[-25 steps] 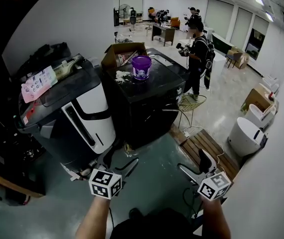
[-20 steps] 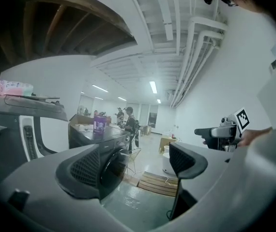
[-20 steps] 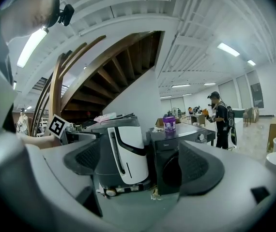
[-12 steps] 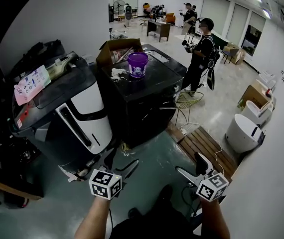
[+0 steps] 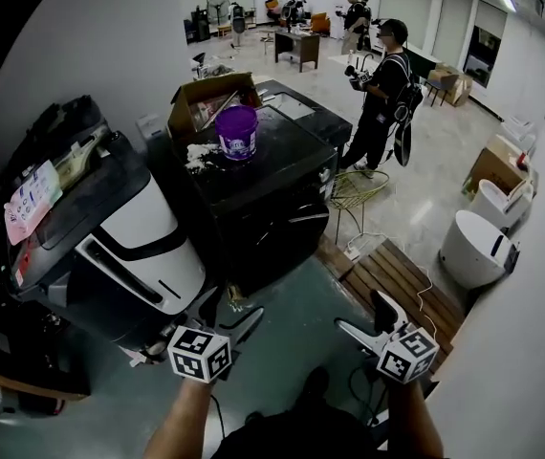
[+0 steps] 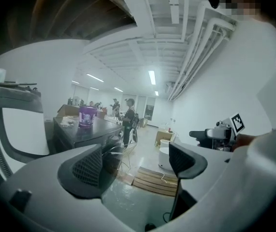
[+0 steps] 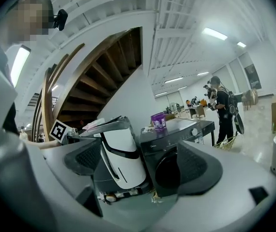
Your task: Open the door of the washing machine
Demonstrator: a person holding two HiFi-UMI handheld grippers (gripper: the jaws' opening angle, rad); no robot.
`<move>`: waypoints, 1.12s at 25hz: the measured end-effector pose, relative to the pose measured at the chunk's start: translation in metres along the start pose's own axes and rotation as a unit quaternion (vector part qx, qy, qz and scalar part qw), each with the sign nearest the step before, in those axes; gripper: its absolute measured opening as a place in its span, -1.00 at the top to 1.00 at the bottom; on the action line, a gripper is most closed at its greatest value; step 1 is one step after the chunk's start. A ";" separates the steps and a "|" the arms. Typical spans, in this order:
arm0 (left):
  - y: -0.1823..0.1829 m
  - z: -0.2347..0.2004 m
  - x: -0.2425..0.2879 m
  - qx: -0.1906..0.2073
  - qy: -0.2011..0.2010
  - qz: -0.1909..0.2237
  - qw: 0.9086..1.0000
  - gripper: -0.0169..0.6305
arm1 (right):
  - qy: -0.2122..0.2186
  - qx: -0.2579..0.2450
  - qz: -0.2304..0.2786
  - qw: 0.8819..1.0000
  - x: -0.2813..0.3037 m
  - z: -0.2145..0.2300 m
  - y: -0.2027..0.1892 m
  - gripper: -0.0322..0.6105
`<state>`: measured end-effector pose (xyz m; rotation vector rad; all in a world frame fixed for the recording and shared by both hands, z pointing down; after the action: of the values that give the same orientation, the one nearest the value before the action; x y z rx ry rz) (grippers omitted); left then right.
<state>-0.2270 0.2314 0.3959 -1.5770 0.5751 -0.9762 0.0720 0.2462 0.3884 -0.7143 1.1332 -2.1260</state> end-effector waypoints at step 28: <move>0.049 0.024 0.288 -0.003 -0.051 -0.041 0.998 -0.38 | 0.008 0.047 -0.011 0.999 0.049 0.214 0.103 -0.53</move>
<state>-0.0454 0.0037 0.4292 -1.6572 0.4460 -0.9502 0.2171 0.0532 0.4129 -0.6699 1.0323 -2.1914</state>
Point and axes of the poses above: the fingertips, and each gripper's own axes: x forward along the fingers, z to its right, y out of its top, the point moved 6 cm from there along -x, backward along the fingers, and after that the axes turned 11 degrees about x, right-handed, at the moved point
